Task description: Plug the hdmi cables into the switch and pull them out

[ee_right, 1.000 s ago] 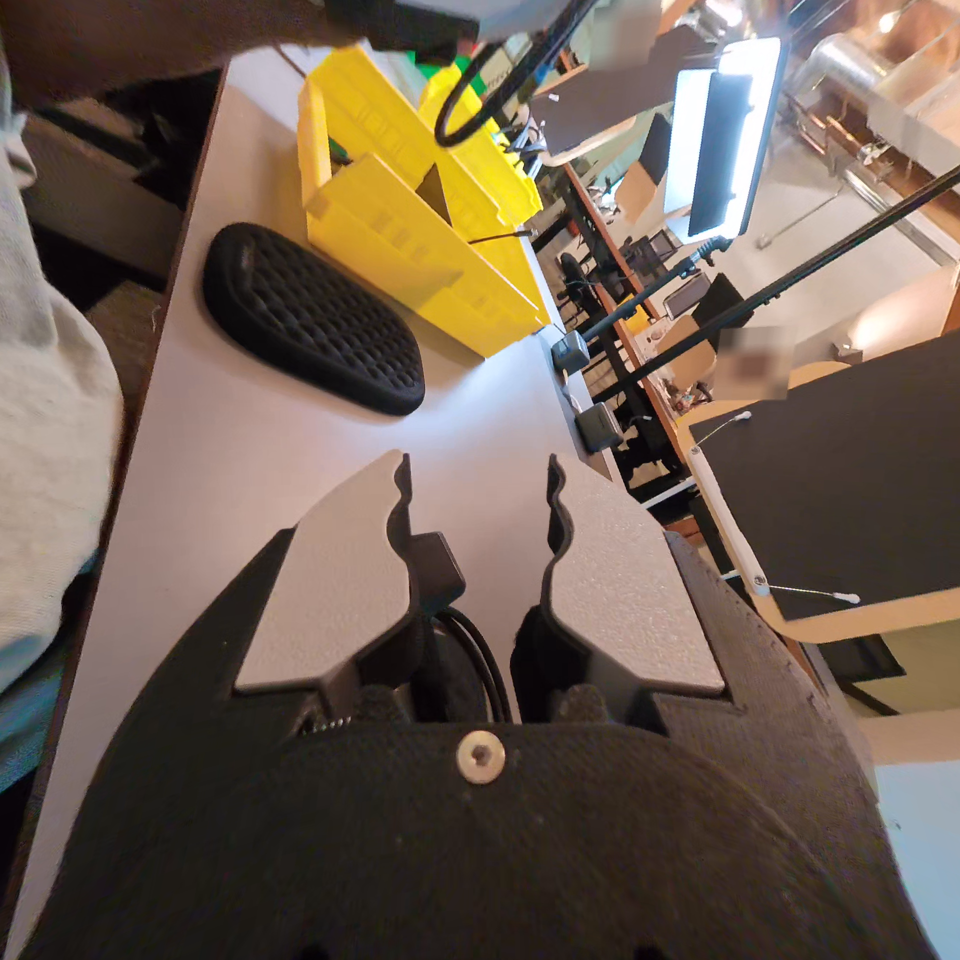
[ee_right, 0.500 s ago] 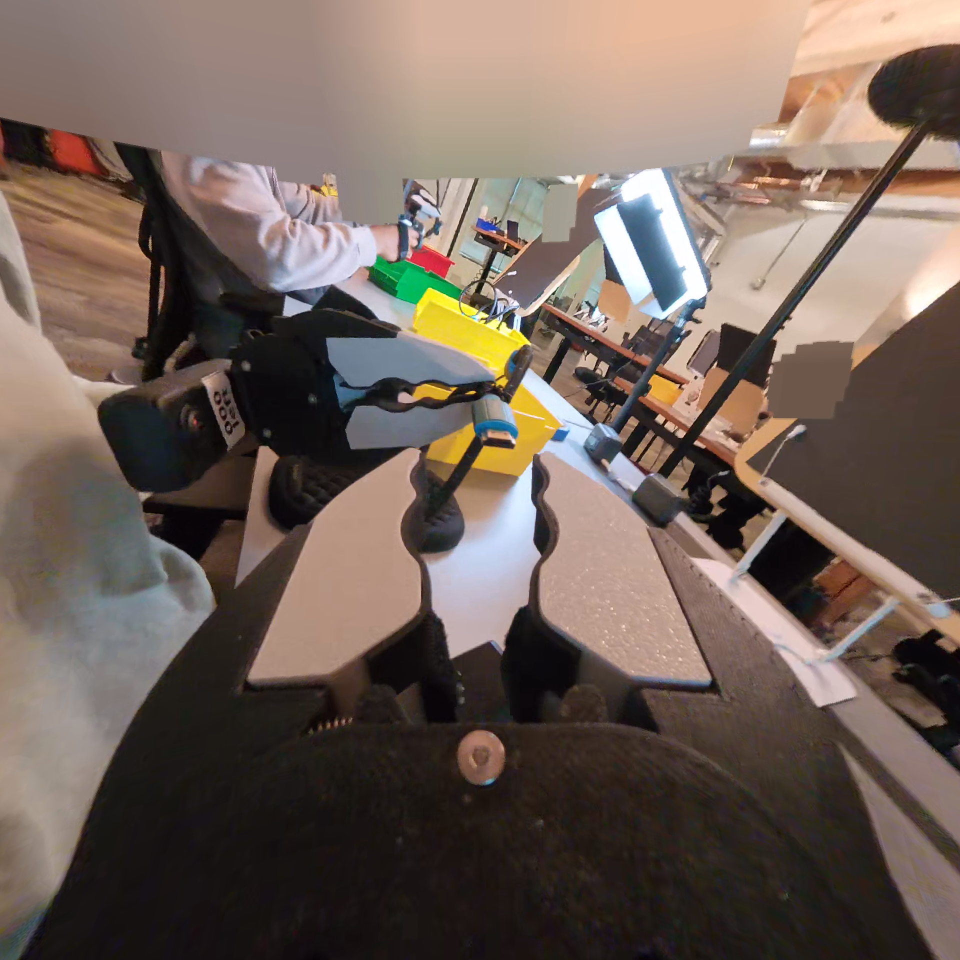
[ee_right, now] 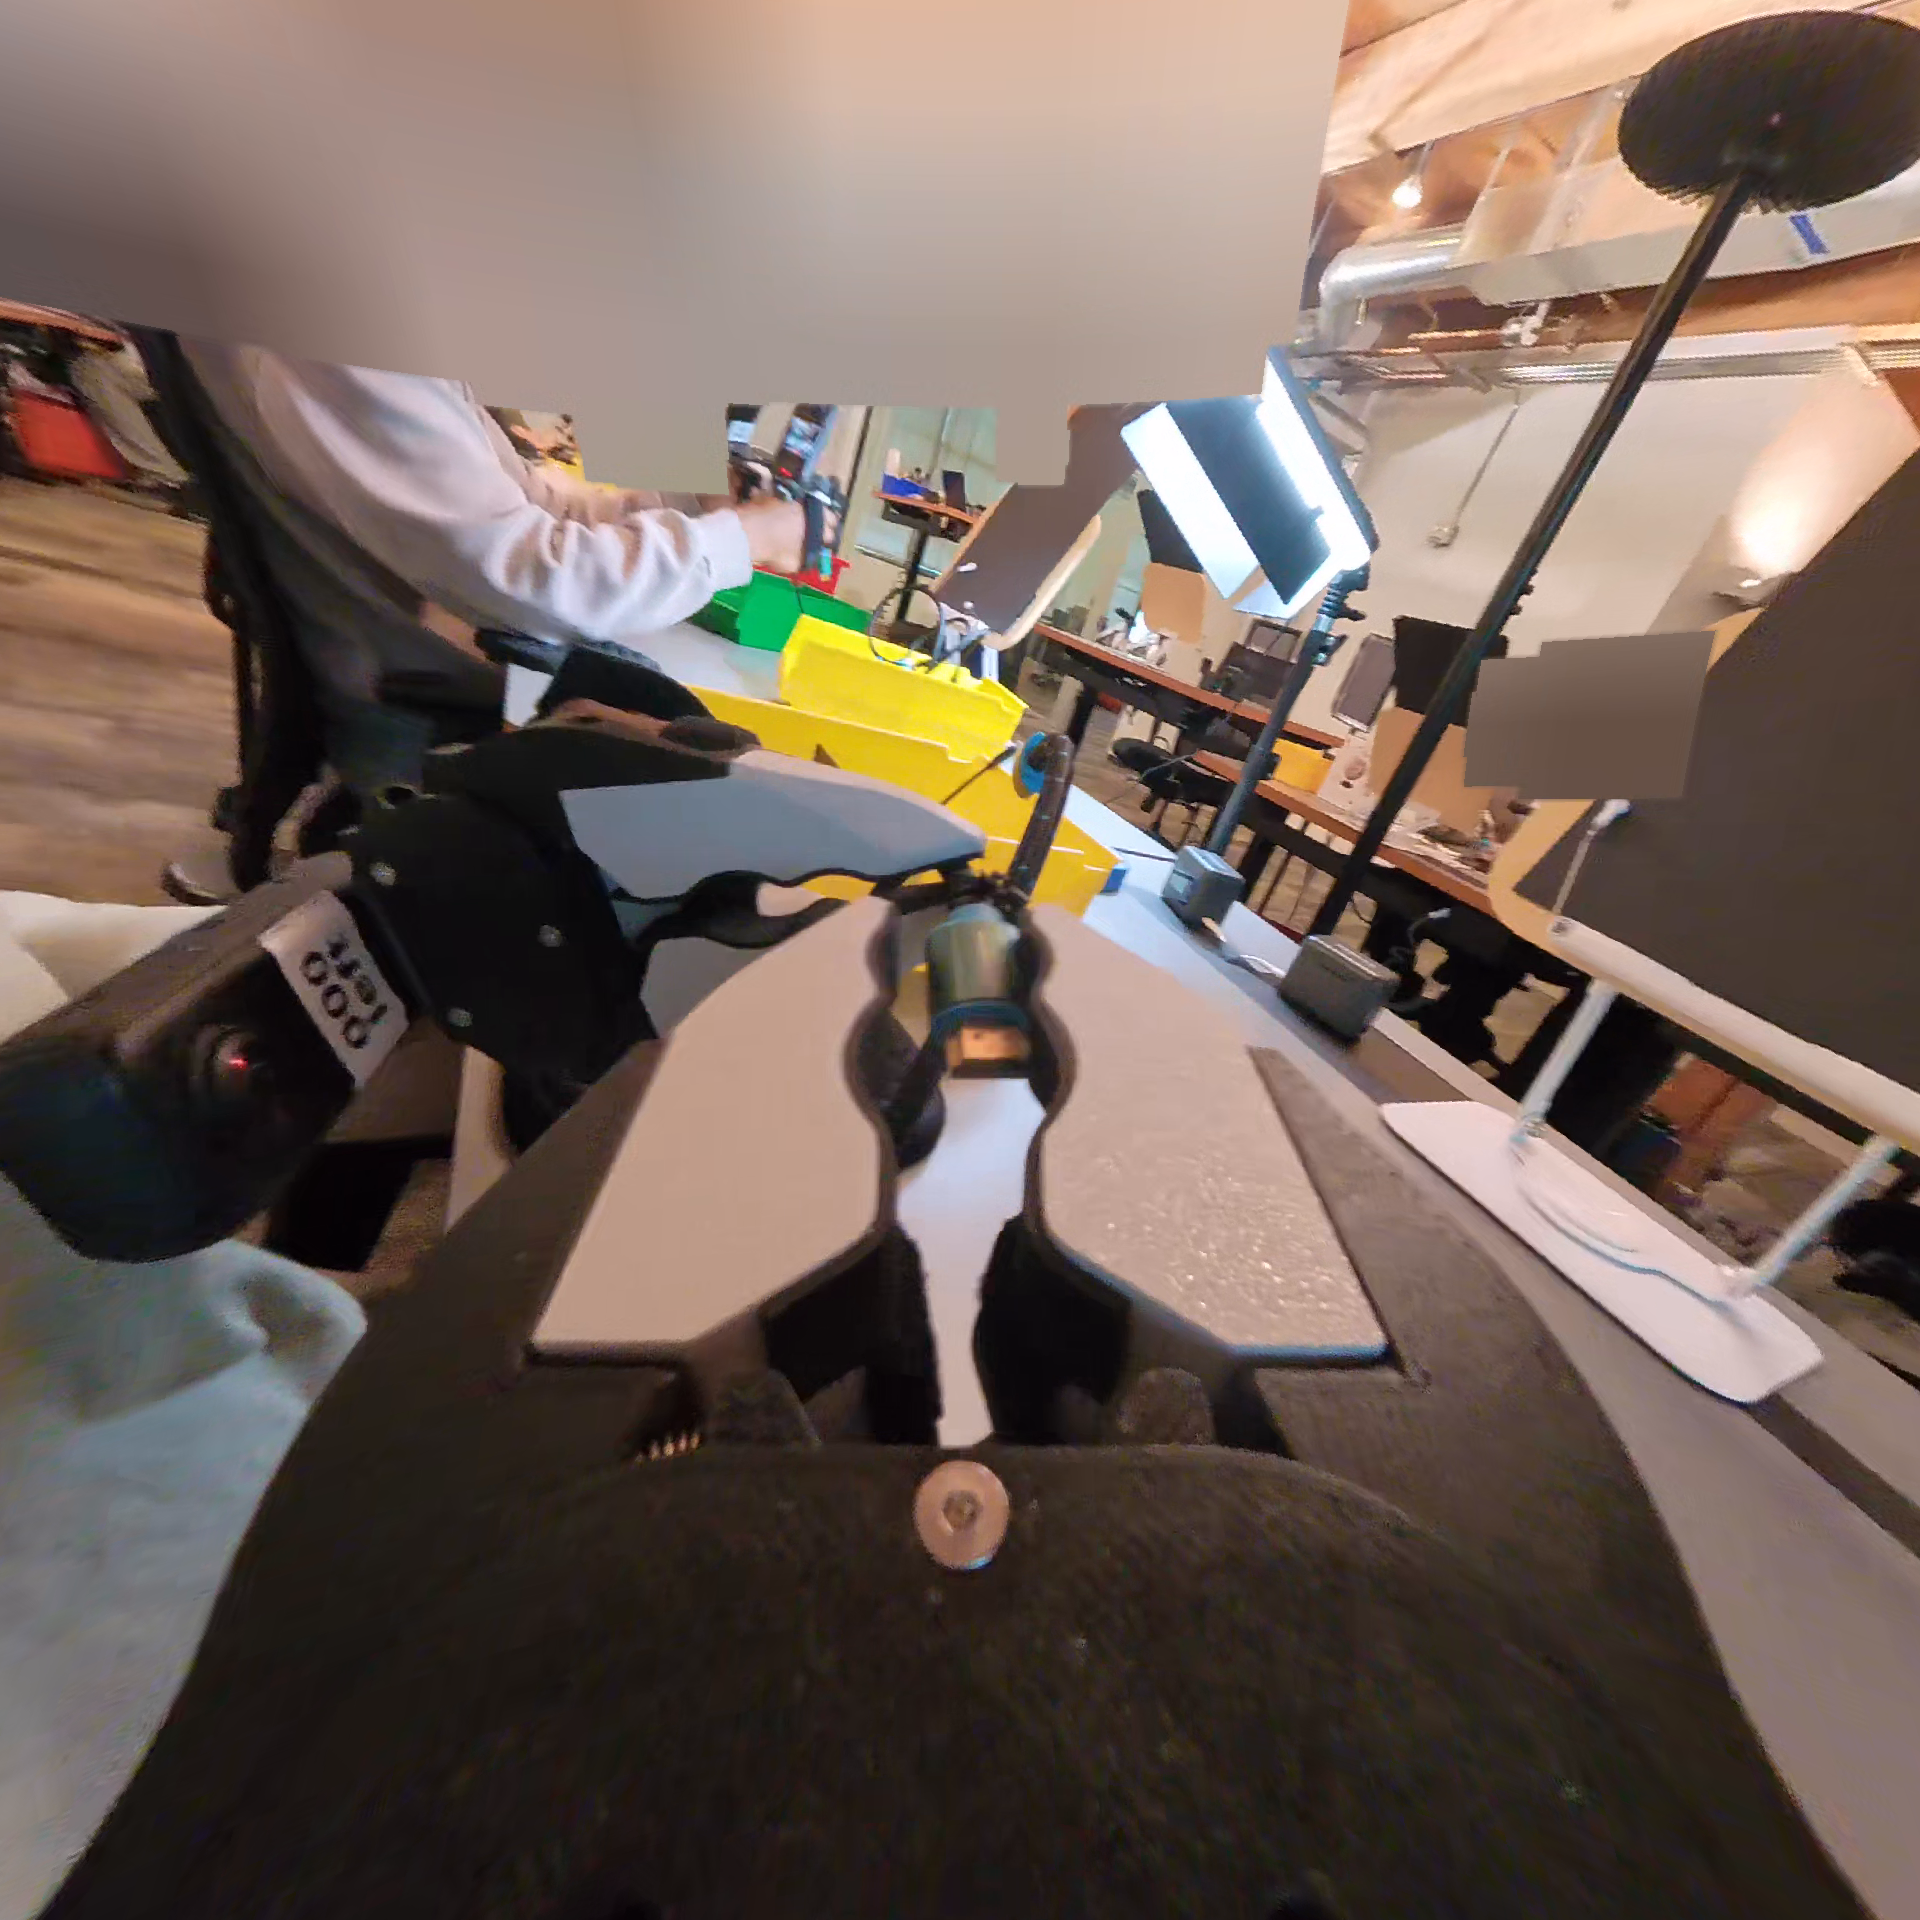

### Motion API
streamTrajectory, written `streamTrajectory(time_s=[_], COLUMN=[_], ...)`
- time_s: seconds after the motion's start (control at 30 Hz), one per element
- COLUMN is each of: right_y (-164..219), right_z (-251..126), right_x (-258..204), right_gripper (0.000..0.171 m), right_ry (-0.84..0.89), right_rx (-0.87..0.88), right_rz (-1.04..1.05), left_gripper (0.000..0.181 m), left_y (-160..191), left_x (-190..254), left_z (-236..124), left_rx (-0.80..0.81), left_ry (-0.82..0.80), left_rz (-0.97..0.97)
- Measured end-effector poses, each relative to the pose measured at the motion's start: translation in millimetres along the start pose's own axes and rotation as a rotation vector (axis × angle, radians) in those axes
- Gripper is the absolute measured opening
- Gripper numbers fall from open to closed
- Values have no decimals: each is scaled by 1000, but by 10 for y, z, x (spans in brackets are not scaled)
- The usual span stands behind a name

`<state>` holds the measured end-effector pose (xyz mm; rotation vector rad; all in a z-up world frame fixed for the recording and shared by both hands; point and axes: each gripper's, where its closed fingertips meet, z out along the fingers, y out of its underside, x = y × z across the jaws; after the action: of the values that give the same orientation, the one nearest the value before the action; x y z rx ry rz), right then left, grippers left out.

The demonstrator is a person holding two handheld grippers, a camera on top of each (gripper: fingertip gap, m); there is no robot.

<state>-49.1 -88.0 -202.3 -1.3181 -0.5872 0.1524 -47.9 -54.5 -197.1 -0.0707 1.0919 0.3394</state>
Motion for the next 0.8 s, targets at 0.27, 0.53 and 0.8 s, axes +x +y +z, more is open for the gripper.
streamTrajectory(time_s=[0.27, 0.53, 0.8], right_y=[36, 135, 170], right_z=[-55, -43, -32], right_x=[73, 91, 70], right_gripper=[4, 37, 21], right_ry=[33, 51, 56], right_rx=[-15, -94, -103], right_rz=[-57, -127, -198], left_gripper=[6, 6, 7], left_y=[-34, -13, -23], left_x=[81, 97, 153], left_z=[14, 12, 23], left_rx=[8, 4, 21], left_ry=[23, 23, 81], left_rz=[-1, 1, -116])
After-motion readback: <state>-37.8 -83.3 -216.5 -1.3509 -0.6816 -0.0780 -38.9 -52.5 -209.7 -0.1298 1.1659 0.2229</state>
